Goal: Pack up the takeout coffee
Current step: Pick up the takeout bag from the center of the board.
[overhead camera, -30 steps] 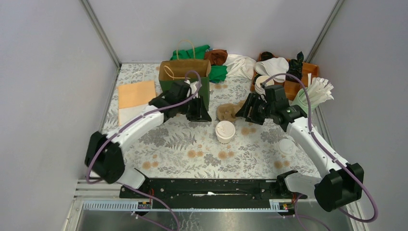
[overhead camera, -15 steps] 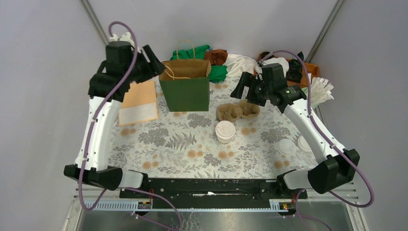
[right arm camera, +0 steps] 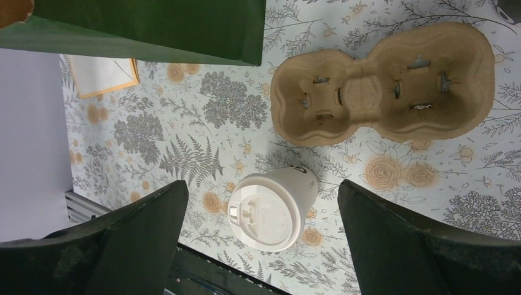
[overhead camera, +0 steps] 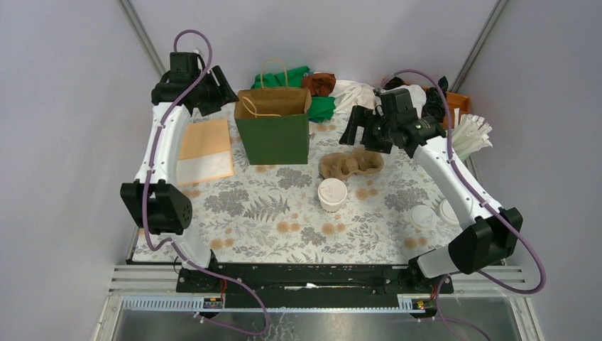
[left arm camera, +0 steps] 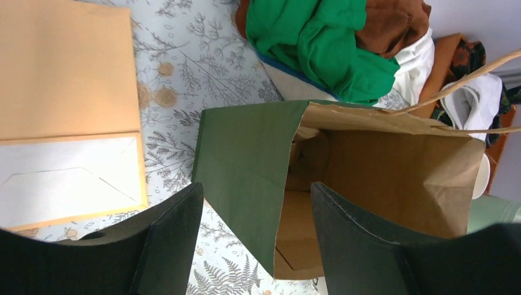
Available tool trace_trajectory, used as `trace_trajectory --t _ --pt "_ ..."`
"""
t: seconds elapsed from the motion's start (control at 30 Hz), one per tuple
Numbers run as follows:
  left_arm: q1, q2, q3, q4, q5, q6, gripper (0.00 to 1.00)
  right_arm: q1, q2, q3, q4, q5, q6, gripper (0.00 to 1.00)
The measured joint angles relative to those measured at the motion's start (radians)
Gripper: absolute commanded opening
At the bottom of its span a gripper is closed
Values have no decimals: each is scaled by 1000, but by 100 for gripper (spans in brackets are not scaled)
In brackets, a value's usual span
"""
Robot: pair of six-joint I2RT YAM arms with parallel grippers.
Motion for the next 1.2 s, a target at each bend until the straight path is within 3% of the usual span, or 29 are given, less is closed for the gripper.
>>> trace_trajectory --t 0.13,0.23,0.37,0.4,0.43,0.6,0.7,0.93,1.2 --pt "0 7 -50 52 46 6 62 0 19 0 -8 -3 -11 100" --pt "0 13 -61 69 65 17 50 7 23 0 -27 -2 -24 100" --pt "-2 30 -59 96 84 45 21 43 23 0 -50 11 -39 100" --pt "-3 37 -59 100 84 47 6 52 23 0 -55 15 -41 100" --pt "-7 43 -59 104 81 55 0 60 23 0 -58 16 -42 100" --pt "-57 45 -62 115 -2 95 0 70 23 -3 -57 19 -43 100" --pt "-129 -26 -156 174 -95 129 0 71 20 -10 -53 19 -44 100" --pt "-320 -423 -560 303 -264 169 0 123 11 -14 -53 41 -79 100" --pt "-386 -756 -826 352 -343 135 0 166 -2 42 -16 38 -84 99"
